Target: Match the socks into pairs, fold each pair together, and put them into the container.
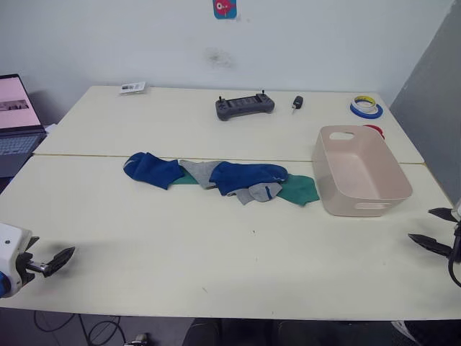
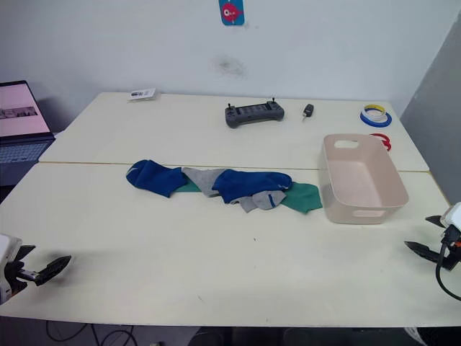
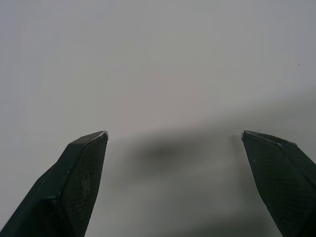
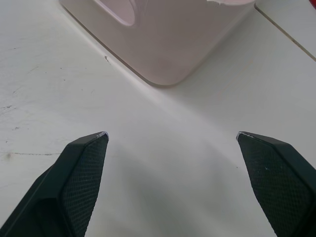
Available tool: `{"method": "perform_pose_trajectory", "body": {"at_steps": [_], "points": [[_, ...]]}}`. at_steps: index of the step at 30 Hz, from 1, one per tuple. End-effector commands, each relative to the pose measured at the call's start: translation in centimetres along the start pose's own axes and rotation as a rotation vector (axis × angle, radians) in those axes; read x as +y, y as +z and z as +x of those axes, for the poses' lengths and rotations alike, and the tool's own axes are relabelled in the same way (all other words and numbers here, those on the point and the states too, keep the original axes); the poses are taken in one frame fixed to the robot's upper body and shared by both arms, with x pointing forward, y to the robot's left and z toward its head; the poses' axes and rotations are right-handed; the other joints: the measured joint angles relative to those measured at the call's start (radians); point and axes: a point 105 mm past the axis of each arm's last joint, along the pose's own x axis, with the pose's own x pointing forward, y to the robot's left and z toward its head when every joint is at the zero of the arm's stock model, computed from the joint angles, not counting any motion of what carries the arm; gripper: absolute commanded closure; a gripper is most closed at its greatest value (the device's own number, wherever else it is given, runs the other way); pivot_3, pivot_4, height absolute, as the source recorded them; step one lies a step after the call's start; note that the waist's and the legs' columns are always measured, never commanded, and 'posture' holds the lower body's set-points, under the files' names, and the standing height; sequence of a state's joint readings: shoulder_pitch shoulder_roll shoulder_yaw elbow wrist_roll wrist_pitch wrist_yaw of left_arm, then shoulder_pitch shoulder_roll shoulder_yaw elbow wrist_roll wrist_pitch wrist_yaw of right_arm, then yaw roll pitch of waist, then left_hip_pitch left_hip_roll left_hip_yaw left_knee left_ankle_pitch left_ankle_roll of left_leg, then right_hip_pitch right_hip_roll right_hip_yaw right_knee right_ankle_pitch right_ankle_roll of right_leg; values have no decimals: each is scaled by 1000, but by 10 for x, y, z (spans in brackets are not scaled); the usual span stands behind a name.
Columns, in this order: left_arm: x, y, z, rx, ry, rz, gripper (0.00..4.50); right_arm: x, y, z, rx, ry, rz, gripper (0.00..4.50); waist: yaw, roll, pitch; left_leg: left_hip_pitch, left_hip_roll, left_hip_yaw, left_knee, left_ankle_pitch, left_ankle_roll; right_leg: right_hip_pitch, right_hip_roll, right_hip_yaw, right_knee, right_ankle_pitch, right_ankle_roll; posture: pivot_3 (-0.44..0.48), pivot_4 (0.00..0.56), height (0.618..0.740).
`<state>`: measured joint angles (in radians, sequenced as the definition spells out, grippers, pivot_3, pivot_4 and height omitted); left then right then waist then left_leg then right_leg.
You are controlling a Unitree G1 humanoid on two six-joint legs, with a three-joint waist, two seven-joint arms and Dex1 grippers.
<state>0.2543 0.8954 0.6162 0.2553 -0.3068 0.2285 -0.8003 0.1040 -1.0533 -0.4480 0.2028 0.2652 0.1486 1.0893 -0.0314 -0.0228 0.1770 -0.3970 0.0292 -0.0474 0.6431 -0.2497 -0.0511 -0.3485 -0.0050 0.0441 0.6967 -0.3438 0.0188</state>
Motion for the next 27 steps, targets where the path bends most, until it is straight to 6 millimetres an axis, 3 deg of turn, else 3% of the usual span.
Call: {"method": "perform_pose_trajectory", "body": {"at_steps": [1, 8, 19, 24, 27], "points": [[1, 4, 0, -10, -13, -2, 0, -3, 5, -3, -17, -17, -19, 25, 0, 0, 0, 0, 0, 0, 0, 0, 0, 0, 0, 0, 0, 0, 0, 0, 150, 740], [1, 24, -1, -208, -63, -31, 0, -1, 3, -3, -33, -47, -8, 25, 1, 0, 0, 0, 0, 0, 0, 0, 0, 0, 0, 0, 0, 0, 0, 0, 150, 740], [1, 39, 5, -269, -82, -25, 0, 3, 7, -7, -72, -58, 14, 25, 0, 0, 0, 0, 0, 0, 0, 0, 0, 0, 0, 0, 0, 0, 0, 0, 150, 740], [1, 45, 8, -302, -71, -55, 0, 12, 10, -8, -89, -66, -3, 25, 1, 0, 0, 0, 0, -1, 0, 0, 0, 0, 0, -1, 0, 0, 0, 0, 150, 740], [-2, 44, 9, -300, -82, -61, 0, 27, 13, -7, -101, -37, -14, 25, 1, 0, 0, 0, 0, -1, 0, 0, 0, 0, 0, 0, 0, 0, 0, 0, 150, 740]]}}
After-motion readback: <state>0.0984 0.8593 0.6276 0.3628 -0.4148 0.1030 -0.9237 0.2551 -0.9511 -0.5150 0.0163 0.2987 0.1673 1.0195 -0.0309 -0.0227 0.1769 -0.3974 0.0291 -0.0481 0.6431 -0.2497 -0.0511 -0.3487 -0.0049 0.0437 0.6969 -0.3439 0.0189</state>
